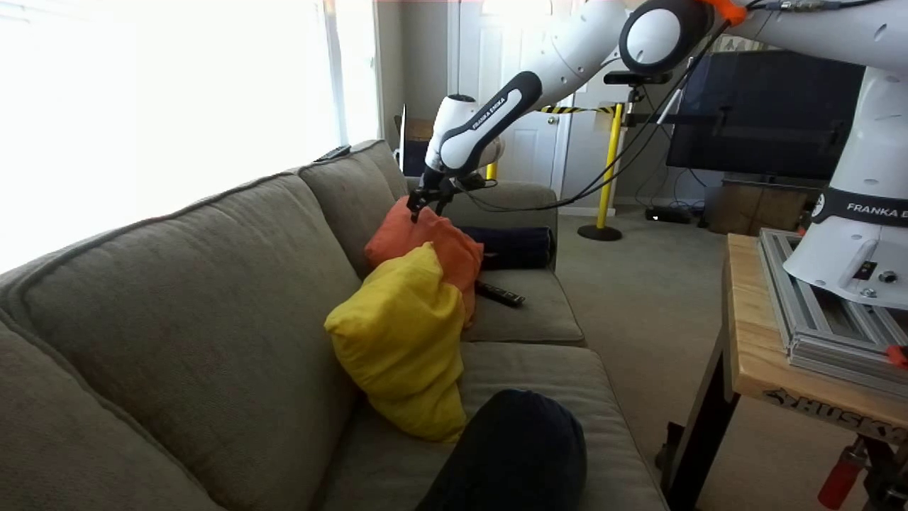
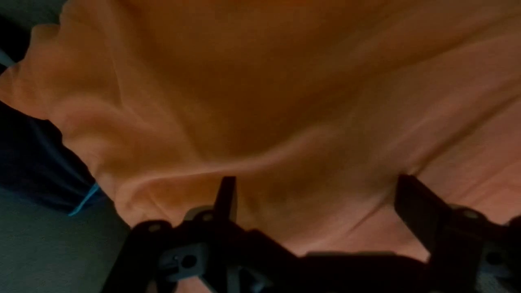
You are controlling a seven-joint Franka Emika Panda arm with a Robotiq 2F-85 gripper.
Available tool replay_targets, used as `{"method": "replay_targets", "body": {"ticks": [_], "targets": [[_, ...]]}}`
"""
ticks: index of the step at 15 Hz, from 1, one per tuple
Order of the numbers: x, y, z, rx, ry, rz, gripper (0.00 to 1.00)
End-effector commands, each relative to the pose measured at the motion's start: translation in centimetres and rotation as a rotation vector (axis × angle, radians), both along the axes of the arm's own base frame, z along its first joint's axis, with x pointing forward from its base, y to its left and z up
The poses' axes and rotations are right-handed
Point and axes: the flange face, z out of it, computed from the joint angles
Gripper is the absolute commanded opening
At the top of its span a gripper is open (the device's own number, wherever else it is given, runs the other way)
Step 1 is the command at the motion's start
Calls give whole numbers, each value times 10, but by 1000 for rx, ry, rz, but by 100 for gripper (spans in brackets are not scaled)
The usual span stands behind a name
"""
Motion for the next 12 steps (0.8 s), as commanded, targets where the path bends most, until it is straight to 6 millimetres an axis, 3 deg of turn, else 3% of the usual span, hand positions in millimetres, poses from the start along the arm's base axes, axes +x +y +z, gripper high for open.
{"method": "replay_targets", "body": {"ticks": [1,4,9,12], "targets": [[-9,17,18,112,25,158,100],[-24,18,25,174,121,206,100],[-57,-13,37,58,333,92,100],[-67,-9,49,16,388,142,100]]}}
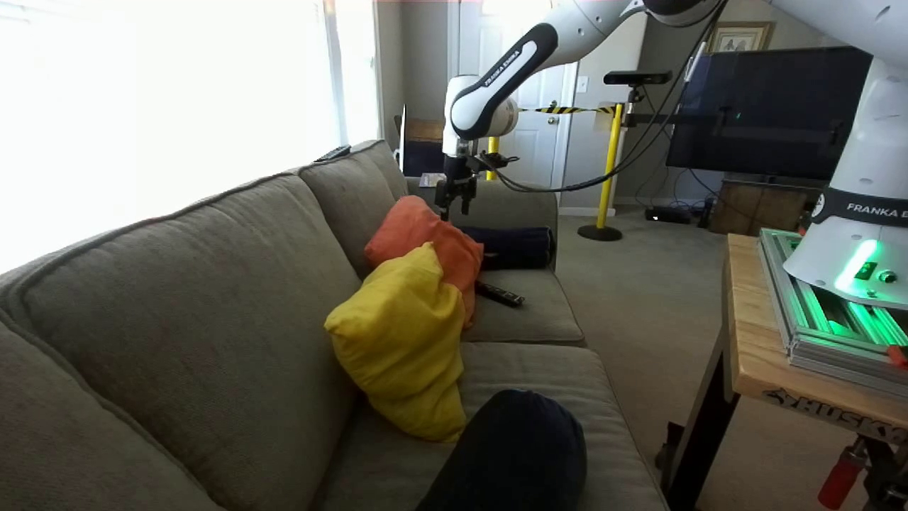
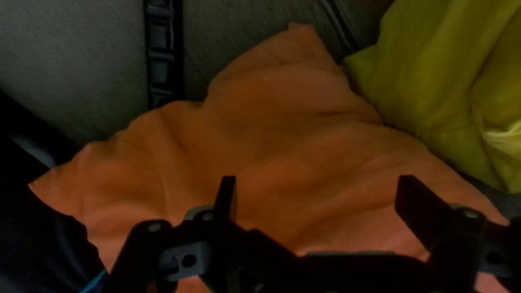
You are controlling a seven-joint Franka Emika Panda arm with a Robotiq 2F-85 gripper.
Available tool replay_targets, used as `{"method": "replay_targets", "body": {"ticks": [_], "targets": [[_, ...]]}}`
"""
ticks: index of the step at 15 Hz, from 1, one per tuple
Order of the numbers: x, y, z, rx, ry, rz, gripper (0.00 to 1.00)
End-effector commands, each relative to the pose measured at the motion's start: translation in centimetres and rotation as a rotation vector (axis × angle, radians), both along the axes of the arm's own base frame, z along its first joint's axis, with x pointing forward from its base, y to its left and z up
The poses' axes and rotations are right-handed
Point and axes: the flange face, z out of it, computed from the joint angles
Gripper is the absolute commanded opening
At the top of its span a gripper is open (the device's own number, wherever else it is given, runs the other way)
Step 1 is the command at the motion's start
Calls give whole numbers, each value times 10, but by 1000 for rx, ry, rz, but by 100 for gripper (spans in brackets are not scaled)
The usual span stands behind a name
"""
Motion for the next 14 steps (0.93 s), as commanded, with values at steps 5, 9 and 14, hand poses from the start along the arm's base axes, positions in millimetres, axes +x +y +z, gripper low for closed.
{"method": "replay_targets", "body": {"ticks": [5,9,14], "targets": [[-25,48,48,-17,-4,184,100],[-19,62,48,-6,4,196,100],[-24,66,49,-9,13,213,100]]}}
